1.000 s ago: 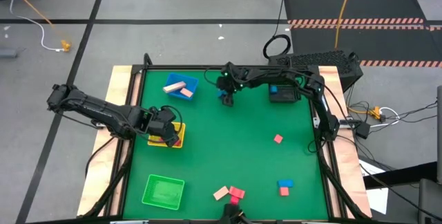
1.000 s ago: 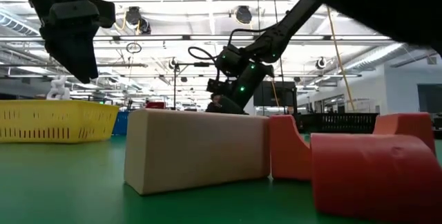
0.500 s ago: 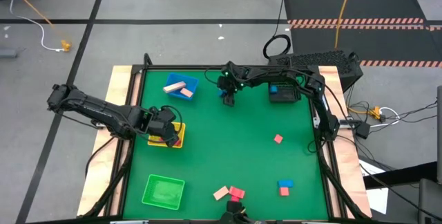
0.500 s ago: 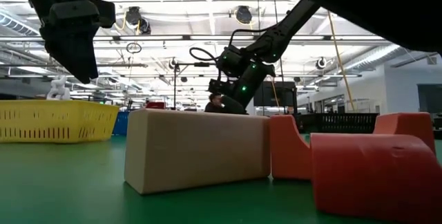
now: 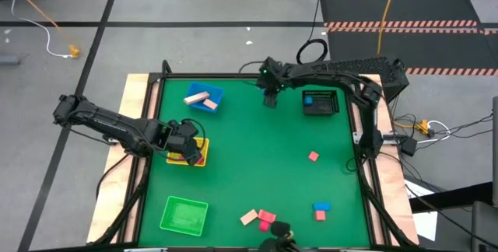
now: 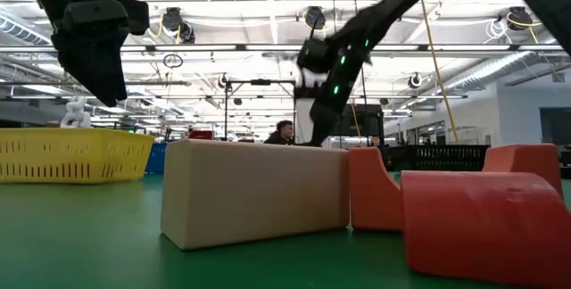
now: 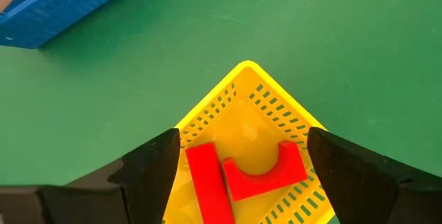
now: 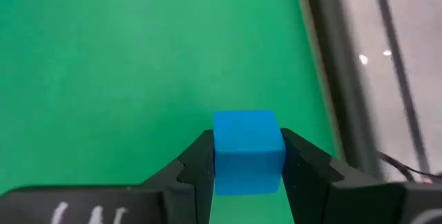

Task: Sort & place blocks by color
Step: Put the top blue block into the black bin

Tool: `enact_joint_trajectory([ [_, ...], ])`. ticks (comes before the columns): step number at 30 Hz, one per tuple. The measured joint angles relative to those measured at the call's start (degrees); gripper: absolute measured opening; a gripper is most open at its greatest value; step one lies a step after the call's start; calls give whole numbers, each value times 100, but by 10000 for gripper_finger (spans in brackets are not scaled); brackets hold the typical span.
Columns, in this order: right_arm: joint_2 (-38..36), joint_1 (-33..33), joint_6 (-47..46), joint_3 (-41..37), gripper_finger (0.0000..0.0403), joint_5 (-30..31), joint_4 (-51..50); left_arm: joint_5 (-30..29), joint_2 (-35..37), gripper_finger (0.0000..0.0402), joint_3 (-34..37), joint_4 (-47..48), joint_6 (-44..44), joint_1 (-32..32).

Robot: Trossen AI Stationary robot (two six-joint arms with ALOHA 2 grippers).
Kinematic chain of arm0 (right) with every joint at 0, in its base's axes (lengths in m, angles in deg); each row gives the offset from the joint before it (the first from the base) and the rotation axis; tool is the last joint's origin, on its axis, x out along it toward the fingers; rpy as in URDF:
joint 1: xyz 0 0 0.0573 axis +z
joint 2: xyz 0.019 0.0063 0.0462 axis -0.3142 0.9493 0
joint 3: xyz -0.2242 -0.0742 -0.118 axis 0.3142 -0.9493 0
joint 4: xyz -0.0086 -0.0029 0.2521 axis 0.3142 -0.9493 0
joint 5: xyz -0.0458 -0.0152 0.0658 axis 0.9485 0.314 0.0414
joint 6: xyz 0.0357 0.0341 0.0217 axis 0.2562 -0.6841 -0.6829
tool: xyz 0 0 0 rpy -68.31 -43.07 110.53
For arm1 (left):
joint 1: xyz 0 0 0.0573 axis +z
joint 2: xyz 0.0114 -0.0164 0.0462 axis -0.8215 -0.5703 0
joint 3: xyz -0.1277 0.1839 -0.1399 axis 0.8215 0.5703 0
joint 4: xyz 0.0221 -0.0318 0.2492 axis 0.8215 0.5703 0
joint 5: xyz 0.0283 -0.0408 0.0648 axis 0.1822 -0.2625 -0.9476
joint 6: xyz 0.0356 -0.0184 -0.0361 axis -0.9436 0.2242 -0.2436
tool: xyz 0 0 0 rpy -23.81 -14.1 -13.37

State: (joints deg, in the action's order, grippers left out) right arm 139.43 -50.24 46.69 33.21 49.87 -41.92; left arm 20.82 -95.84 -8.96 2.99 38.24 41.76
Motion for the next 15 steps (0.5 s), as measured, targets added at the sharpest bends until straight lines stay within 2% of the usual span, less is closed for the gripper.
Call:
enact_joint_trajectory([
  [8, -1332, -186, -751, -184, 116, 43, -1330, -49, 0, 319, 1, -257, -9, 0],
  [15, -2686, -387, -1499, -1645, 116, 39, -1310, -58, -2, 319, 0, -255, -9, 0],
])
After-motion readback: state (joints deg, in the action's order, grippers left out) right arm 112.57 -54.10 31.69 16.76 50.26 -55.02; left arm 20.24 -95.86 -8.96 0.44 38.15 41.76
